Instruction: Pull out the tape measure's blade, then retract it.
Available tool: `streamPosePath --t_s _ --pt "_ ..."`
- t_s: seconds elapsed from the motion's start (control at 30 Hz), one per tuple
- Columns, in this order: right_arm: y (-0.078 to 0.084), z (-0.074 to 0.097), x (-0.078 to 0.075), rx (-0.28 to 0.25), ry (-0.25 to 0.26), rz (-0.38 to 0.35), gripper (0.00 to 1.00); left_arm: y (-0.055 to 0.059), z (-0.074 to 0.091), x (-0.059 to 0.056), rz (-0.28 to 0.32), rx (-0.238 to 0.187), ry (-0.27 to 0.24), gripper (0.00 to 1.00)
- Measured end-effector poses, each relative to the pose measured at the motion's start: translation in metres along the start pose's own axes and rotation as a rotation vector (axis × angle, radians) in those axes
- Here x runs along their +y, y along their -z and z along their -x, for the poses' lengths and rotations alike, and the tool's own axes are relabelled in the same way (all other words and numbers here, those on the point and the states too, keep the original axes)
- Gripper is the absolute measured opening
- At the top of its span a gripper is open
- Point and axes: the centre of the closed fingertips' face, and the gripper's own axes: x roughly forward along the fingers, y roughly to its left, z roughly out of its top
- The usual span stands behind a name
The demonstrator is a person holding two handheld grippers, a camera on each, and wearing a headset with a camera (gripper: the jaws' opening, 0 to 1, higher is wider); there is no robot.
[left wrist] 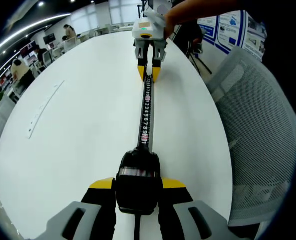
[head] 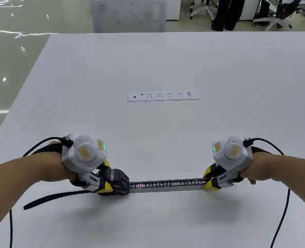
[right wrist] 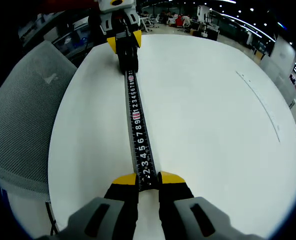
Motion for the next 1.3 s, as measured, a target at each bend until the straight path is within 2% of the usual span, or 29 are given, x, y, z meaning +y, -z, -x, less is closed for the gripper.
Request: streamPosePath --t_s 1.07,1.3 --pt "0.0098 0.0045 -0.0024 0.009 0.005 -0.008 0.13 0.0008 -0.0008 0.0012 -0.001 0.002 -0.001 0.29" --pt "0.0092 0.0040 -0.0021 0.030 -0.001 -0.001 0.14 -0.0009 -0.0018 0.0017 -0.008 0.005 0.000 0.29"
